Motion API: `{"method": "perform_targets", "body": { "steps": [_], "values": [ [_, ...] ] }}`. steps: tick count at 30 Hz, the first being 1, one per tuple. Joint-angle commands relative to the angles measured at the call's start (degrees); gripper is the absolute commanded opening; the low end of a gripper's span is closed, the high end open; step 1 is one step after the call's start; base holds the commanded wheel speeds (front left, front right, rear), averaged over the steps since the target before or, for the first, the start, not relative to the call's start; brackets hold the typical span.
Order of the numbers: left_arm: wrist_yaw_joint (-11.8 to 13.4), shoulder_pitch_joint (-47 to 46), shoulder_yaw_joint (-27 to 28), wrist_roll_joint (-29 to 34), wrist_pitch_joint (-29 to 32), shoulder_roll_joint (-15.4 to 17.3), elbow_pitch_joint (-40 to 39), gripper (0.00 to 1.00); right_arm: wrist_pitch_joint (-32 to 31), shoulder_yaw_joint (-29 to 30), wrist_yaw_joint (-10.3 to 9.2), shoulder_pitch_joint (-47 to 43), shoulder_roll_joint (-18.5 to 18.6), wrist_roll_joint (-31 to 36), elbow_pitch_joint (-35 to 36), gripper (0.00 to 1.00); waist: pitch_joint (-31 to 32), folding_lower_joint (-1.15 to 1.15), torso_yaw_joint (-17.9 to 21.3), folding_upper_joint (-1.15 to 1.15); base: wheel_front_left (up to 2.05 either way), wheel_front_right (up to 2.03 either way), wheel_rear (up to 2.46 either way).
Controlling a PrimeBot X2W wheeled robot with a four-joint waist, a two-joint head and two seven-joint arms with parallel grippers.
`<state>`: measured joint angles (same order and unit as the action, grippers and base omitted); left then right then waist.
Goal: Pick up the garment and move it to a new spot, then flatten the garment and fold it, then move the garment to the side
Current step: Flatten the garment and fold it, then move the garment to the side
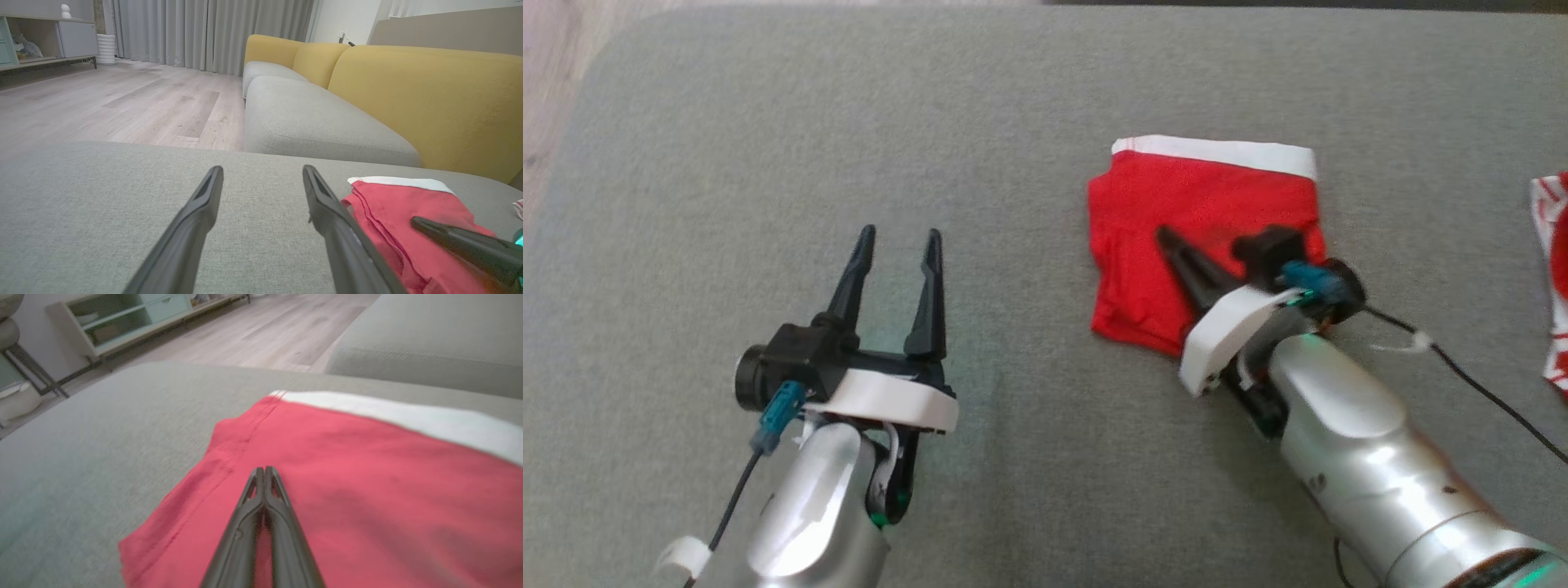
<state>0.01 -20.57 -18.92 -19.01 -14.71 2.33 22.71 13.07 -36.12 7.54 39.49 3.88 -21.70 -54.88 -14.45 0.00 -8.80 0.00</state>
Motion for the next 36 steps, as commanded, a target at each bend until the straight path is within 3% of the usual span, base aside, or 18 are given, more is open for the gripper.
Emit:
{"method": "perform_targets", "body": {
  "steps": [1,5,12,17,22,23,24,25,36],
  "values": [
    [0.1,-0.3,2.5,0.8,-0.3,0.5,-1.6,1.0,1.5,2.5,-0.05,0.9,-1.0,-0.1,1.3,0.0,1.3,0.0,1.3,0.0,0.0,0.0,0.0],
    [-0.2,0.5,3.4,1.2,-0.3,0.5,-1.5,1.0,1.9,11.6,-0.05,-1.4,0.4,2.3,7.1,0.0,3.0,0.0,3.2,0.0,0.0,0.0,0.0],
    [-0.4,2.3,4.5,1.7,-0.3,0.5,-1.4,1.0,1.9,25.1,-0.05,-13.7,0.6,9.2,18.0,0.0,5.4,0.0,6.2,0.0,0.0,0.0,0.0],
    [-0.6,3.2,5.0,1.8,-0.3,0.5,-1.4,1.0,1.9,30.0,-0.05,-19.9,-0.3,11.7,23.6,0.0,6.1,0.0,7.4,0.0,0.0,0.0,0.0],
    [-1.0,4.2,5.2,2.0,-0.3,0.5,-1.2,1.0,1.9,31.0,-0.05,-24.8,-0.9,12.7,27.1,0.0,6.2,0.0,8.3,0.0,0.0,0.0,0.0],
    [-1.0,4.2,5.1,2.0,-0.3,0.5,-1.2,1.0,1.9,31.1,-0.05,-25.2,-0.9,12.6,27.3,0.27,6.2,0.0,8.4,0.0,0.0,0.0,0.0],
    [-1.0,4.2,5.1,2.0,-0.3,0.5,-1.2,1.0,1.9,31.0,-0.05,-25.3,-1.0,12.3,27.5,0.88,6.2,0.0,8.5,0.0,0.0,0.0,0.0],
    [-1.0,4.2,5.0,1.9,-0.3,0.5,-1.3,1.0,1.9,31.0,-0.05,-25.4,-1.0,12.0,27.9,1.0,6.1,0.0,8.5,0.0,0.0,0.0,0.0],
    [-1.1,2.6,3.7,1.7,-0.3,0.5,-1.6,1.0,0.3,32.0,-0.05,-21.2,-1.0,13.7,27.0,1.0,3.8,0.0,6.6,0.0,0.0,0.0,0.0]
  ]
}}
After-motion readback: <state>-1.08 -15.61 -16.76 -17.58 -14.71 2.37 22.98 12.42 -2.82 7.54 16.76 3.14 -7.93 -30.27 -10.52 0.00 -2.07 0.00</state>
